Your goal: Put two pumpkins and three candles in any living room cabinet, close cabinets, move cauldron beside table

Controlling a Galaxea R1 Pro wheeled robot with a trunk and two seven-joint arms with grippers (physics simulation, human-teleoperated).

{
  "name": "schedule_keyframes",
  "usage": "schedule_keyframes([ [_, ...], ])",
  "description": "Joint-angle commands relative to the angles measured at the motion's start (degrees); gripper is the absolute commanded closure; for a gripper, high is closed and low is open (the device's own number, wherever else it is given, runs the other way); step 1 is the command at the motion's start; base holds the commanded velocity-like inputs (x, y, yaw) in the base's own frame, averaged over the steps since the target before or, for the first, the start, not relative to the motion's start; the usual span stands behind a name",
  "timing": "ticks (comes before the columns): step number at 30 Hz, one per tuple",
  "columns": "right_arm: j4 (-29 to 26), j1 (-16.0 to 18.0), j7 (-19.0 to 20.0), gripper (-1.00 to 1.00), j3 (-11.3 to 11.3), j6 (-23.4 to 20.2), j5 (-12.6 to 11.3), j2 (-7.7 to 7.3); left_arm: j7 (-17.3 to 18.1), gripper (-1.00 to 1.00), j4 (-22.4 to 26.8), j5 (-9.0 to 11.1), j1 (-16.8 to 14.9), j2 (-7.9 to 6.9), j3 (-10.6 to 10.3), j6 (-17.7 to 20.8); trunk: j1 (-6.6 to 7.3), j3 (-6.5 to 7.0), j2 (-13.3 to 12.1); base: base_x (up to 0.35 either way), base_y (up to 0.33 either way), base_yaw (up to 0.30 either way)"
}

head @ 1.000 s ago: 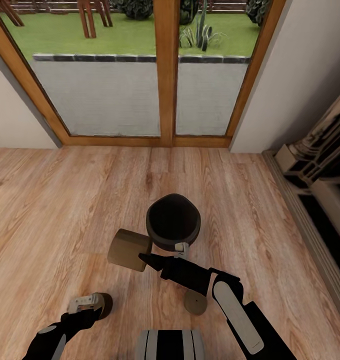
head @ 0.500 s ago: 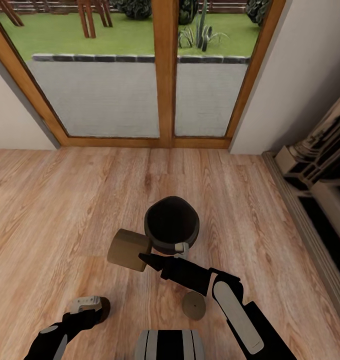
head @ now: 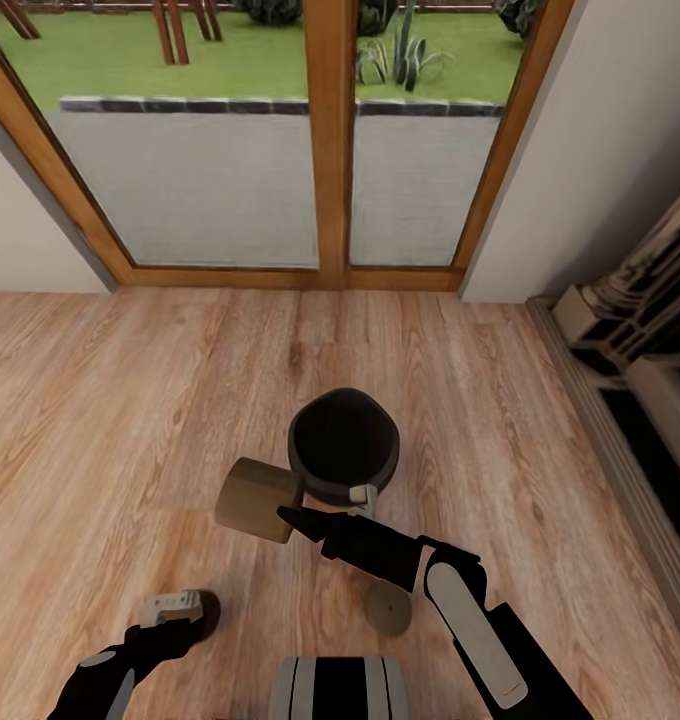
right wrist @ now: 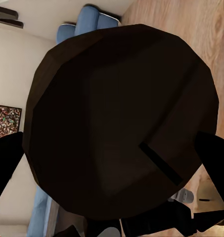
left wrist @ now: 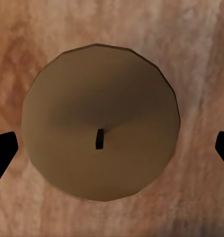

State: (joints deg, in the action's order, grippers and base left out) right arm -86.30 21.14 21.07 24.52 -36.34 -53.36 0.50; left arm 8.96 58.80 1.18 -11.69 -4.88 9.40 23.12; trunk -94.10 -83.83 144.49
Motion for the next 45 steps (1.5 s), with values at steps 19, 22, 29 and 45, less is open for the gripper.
schedule_keyframes([
  [19,0.0,0.0,0.0,1.0,0.0,0.0,-0.2,0.03,0.0,-1.0,0.0,0.1,0.0,-0.04,0.0,0.0,-0.07,-0.67,0.0,0.0,0.0,0.0],
  [22,0.0,0.0,0.0,1.0,0.0,0.0,-0.1,0.03,0.0,-1.0,0.0,0.1,0.0,-0.04,0.0,0.0,-0.07,-0.67,0.0,0.049,0.023,0.0],
  [29,0.0,0.0,0.0,1.0,0.0,0.0,-0.1,0.03,0.0,-1.0,0.0,0.1,0.0,-0.04,0.0,0.0,-0.07,-0.67,0.0,0.063,0.032,0.0],
  [45,0.0,0.0,0.0,1.0,0.0,0.0,-0.1,0.03,0.0,-1.0,0.0,0.0,0.0,-0.04,0.0,0.0,-0.15,-1.34,0.1,0.049,0.015,0.0],
])
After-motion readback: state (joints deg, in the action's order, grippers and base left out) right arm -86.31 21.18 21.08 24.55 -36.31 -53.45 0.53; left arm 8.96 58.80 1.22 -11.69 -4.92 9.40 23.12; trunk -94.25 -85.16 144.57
